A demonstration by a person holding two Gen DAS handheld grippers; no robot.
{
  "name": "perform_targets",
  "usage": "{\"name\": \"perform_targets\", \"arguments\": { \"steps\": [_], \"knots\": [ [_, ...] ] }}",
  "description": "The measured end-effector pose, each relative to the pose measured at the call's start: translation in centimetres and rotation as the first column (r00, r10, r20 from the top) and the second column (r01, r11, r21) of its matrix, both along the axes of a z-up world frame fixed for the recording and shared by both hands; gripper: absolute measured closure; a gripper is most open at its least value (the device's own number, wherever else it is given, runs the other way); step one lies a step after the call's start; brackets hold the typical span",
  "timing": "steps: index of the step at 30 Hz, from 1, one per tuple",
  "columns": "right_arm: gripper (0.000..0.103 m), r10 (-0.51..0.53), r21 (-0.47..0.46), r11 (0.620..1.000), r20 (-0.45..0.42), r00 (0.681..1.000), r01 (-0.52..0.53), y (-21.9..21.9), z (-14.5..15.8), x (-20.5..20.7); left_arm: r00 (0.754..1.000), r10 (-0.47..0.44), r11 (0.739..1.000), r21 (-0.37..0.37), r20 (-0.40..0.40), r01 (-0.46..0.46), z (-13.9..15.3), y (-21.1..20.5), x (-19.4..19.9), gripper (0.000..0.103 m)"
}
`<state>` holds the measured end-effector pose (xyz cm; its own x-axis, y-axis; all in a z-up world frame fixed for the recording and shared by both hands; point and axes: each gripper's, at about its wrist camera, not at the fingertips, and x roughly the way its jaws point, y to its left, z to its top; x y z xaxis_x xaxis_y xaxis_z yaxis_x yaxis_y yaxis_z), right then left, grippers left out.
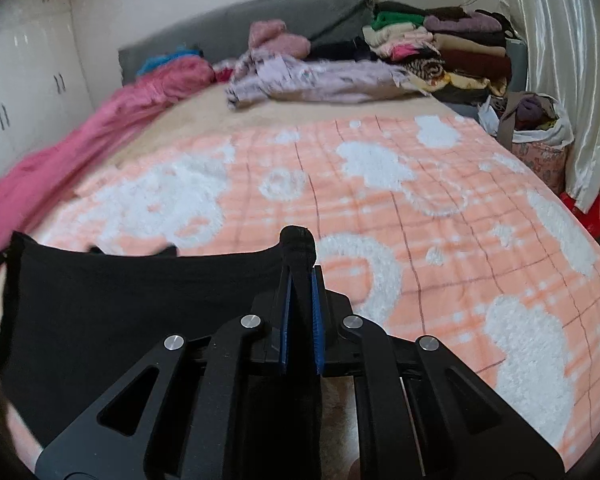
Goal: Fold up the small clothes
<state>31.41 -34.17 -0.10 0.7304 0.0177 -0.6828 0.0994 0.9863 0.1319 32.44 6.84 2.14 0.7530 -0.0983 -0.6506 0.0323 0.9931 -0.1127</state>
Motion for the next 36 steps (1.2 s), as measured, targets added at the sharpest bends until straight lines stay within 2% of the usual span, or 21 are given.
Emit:
{"name": "perform_targets", "arguments": {
  "steps": [5, 10, 11, 12, 15, 19, 21, 23, 27, 29, 32, 36],
  "knots": [
    [0.098, -0.024, -0.026, 0.999, -0.090, 0.996, 0.021, 0.1, -2.5, 0.9, 0.995, 0.029, 1.000, -0.001, -0.098, -0.030, -2.9, 0.6, 1.0, 0.093],
    [0.093, -0.041, -0.045, 0.998, -0.108, 0.993, 0.036, 0.1, -2.9, 0.8, 0.993, 0.041, 0.999, 0.002, -0.113, -0.041, -3.5, 0.8, 0.8, 0.089],
    [0.090, -0.043, -0.046, 0.998, -0.110, 0.993, 0.038, 0.1, -3.0, 0.7, 0.992, 0.043, 0.999, 0.011, -0.116, -0.042, -3.5, 0.7, 0.7, 0.087],
    [0.083, -0.048, -0.046, 0.998, -0.112, 0.993, 0.043, 0.1, -3.0, 0.7, 0.992, 0.047, 0.999, 0.012, -0.119, -0.046, -3.5, 0.8, 0.7, 0.086],
    [0.073, -0.070, -0.042, 0.997, -0.107, 0.992, 0.066, -0.3, -2.4, 0.4, 0.988, 0.075, 0.997, -0.016, -0.134, -0.078, -3.0, 1.2, 0.0, 0.080],
    [0.067, -0.066, -0.022, 0.998, -0.075, 0.995, 0.065, -0.4, -0.7, -0.4, 0.989, 0.111, 0.993, -0.028, -0.099, -0.114, -1.4, 1.5, -2.3, 0.078],
    [0.059, -0.056, -0.013, 0.998, -0.053, 0.997, 0.056, -0.1, 0.1, -0.8, 0.991, 0.110, 0.993, -0.044, -0.078, -0.113, -0.6, 1.5, -3.3, 0.077],
    [0.055, -0.040, -0.009, 0.999, -0.024, 0.999, 0.040, 0.5, 1.1, -1.3, 0.993, 0.101, 0.993, -0.053, -0.060, -0.104, 0.3, 1.2, -4.6, 0.070],
    [0.053, -0.002, -0.003, 1.000, -0.005, 1.000, 0.002, 1.7, 2.1, -2.1, 0.997, 0.064, 0.996, -0.058, -0.045, -0.066, 1.2, 0.1, -6.7, 0.065],
    [0.052, 0.018, -0.001, 1.000, 0.000, 1.000, -0.018, 2.4, 2.4, -2.5, 0.999, 0.035, 0.998, -0.053, -0.034, -0.037, 1.7, -0.8, -7.8, 0.056],
    [0.044, 0.047, 0.006, 0.999, 0.012, 0.999, -0.048, 3.8, 2.8, -3.5, 1.000, 0.001, 1.000, -0.027, -0.021, -0.002, 2.1, -2.2, -9.1, 0.049],
    [0.044, 0.104, 0.000, 0.995, 0.012, 0.994, -0.104, 6.1, 2.9, -4.7, 0.999, -0.034, 0.999, -0.002, -0.023, 0.034, 1.9, -3.9, -10.3, 0.043]
  ]
}}
